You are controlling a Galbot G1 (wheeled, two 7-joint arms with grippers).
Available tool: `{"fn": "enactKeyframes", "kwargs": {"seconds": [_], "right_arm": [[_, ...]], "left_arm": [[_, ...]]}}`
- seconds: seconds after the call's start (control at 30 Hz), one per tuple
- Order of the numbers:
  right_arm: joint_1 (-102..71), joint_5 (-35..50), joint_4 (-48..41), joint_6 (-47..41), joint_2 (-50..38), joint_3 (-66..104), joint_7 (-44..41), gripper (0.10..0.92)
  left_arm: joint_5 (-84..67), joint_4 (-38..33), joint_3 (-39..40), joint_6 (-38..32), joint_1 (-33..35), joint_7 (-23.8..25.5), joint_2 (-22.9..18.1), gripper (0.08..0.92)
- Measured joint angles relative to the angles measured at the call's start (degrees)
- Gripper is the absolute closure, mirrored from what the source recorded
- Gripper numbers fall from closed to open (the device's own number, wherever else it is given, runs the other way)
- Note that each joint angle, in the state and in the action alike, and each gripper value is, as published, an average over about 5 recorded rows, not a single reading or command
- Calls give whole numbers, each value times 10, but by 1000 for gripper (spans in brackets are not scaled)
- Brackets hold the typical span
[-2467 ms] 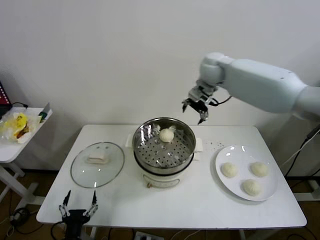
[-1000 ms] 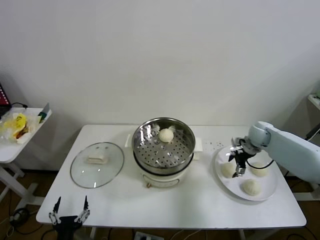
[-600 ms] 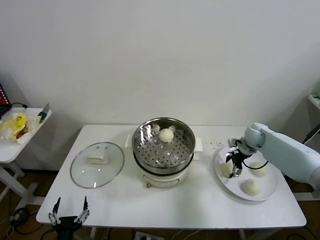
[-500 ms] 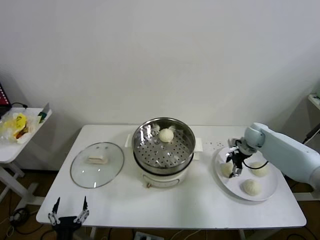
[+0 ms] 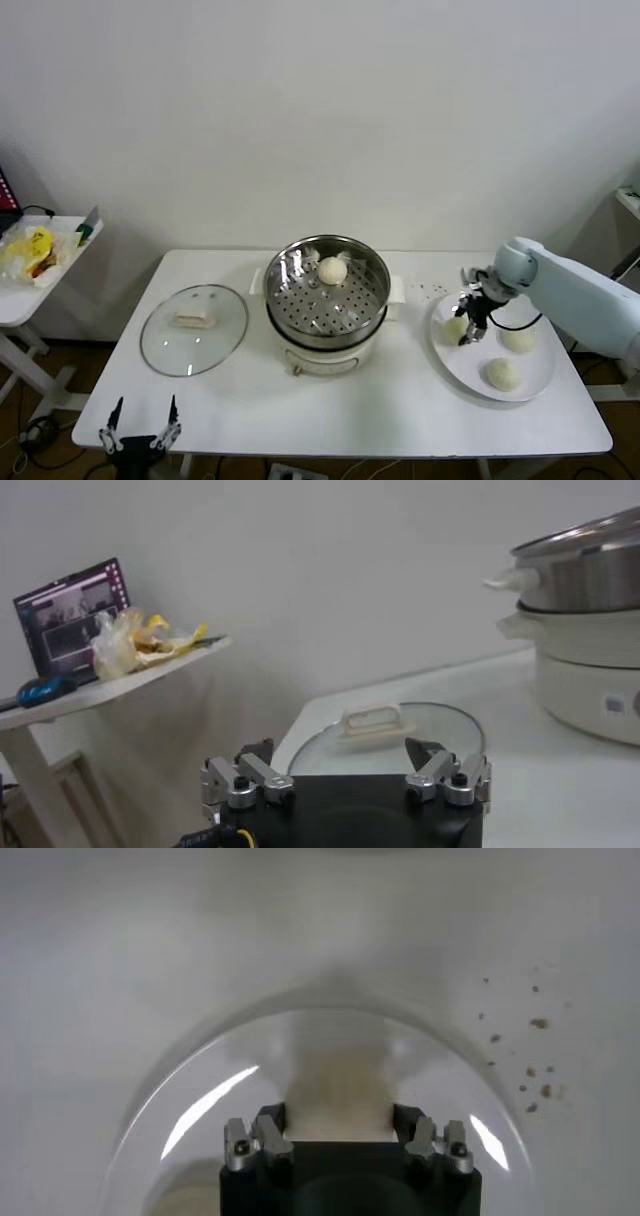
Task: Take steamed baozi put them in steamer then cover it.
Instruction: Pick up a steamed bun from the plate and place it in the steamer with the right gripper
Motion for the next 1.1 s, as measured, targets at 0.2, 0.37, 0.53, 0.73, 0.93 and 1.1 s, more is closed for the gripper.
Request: {"fn": "enactKeyframes", "kwargs": {"seconds": [0.2,0.37,0.53,0.73,0.93,1.1], "right_arm": [[130,85,2,-2,30,-96,-3,341],[224,157,11,-13,69,-158,3,339],[279,223,21,-29,120,-199,16,339],[307,282,29,-48,188,-228,36,339],[307,313,28,-64,253,-252,56,338],[293,324,22,-75,300,-272,67,338]], "left_arm": [[7,-6,12,-2,2,-1,-2,177],[10,-11,20,-3,3,-4,-2,177],[13,-18,27,-7,9,-3,0,177],[15,-26,31,-12,15,-4,1,177],[15,-35,31,-13,18,-3,5,177],[13,-37,33,-13,16,-1,4,177]]}}
